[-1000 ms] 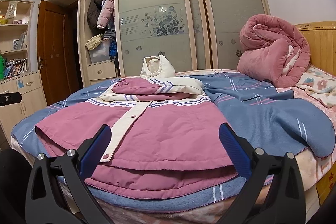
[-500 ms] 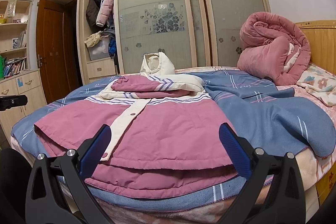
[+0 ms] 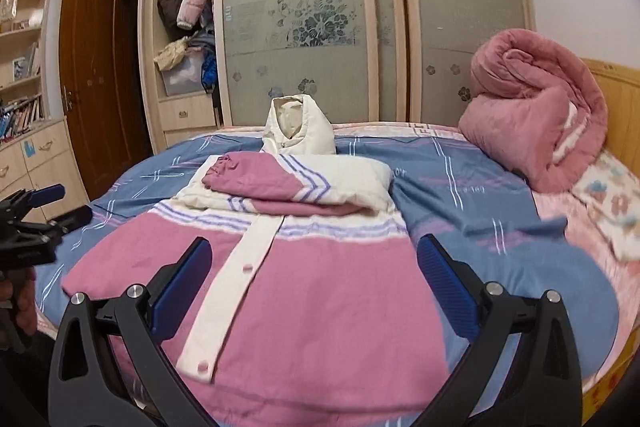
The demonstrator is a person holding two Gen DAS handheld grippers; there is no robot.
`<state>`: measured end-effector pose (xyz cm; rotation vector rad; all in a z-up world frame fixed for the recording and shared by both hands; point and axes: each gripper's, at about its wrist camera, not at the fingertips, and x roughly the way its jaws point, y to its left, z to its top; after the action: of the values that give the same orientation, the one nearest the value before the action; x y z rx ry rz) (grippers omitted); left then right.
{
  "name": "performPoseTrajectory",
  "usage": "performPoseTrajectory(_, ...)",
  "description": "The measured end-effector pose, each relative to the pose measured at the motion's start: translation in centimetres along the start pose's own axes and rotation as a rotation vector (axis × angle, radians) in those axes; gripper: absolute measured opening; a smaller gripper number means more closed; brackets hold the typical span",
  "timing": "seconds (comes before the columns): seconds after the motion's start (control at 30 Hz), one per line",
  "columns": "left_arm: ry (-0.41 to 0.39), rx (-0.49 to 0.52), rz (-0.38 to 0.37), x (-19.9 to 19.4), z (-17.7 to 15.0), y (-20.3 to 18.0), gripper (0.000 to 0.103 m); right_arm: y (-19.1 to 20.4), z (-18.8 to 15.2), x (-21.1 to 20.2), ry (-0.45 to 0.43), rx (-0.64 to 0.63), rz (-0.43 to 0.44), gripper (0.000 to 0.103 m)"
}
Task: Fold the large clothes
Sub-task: 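Reach the right tool to the cream hood and grasp its tip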
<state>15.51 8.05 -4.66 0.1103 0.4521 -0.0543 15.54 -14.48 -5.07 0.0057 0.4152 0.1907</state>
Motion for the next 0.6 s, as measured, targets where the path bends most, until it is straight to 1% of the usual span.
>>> performPoseTrajectory(0.07, -0.014, 0.013, -0.020, 2.1, 2.0, 0.2, 0.101, 0.4, 2.1, 1.4, 0.007, -0.028, -0.017, 0.102)
performPoseTrajectory(0.13, -0.019, 0.021, -0.025, 4.3, 3.4, 0.5, 0.101, 1.0, 4.6, 3.7, 0.022, -0.066, -0.021, 0.102)
performPoseTrajectory(0.2, -0.010, 0.013, -0.012, 7.6, 4.7, 1.1, 0.101, 1.2, 6.6, 6.2, 0.022, -0.067, -0.007, 0.102)
performPoseTrajectory(0.27, -0.005, -0.029, -0.003, 11.0, 5.0, 2.0, 0.101, 1.7, 9.0, 10.3, 0.049, -0.046, 0.030, 0.102)
performPoseTrajectory(0.3, 0.008, -0.047, 0.003, 12.4, 4.7, 2.3, 0.101, 2.1, 10.1, 12.9, 0.076, -0.038, 0.052, 0.102)
performPoseTrajectory(0.37, 0.028, -0.087, 0.008, 14.7, 3.4, 3.1, 0.101, 2.5, 11.8, 17.5, 0.134, -0.033, 0.068, 0.102)
performPoseTrajectory(0.4, 0.052, -0.108, 0.021, 16.1, 2.3, 3.6, 0.101, 2.9, 13.0, 21.1, 0.170, -0.035, 0.063, 0.102)
performPoseTrajectory(0.47, 0.118, -0.136, 0.030, 17.9, 0.6, 4.2, 0.101, 3.2, 14.6, 26.0, 0.207, -0.045, 0.039, 0.102)
performPoseTrajectory(0.5, 0.138, -0.148, 0.029, 18.3, 0.2, 4.4, 0.101, 3.4, 15.8, 29.4, 0.222, -0.044, 0.018, 0.102)
performPoseTrajectory(0.57, 0.138, -0.171, 0.013, 18.7, 0.2, 4.8, 0.101, 3.6, 17.5, 34.5, 0.252, -0.039, -0.020, 0.102)
performPoseTrajectory(0.6, 0.122, -0.169, 0.017, 18.8, 0.4, 4.8, 0.101, 3.6, 18.4, 38.1, 0.275, -0.035, -0.050, 0.102)
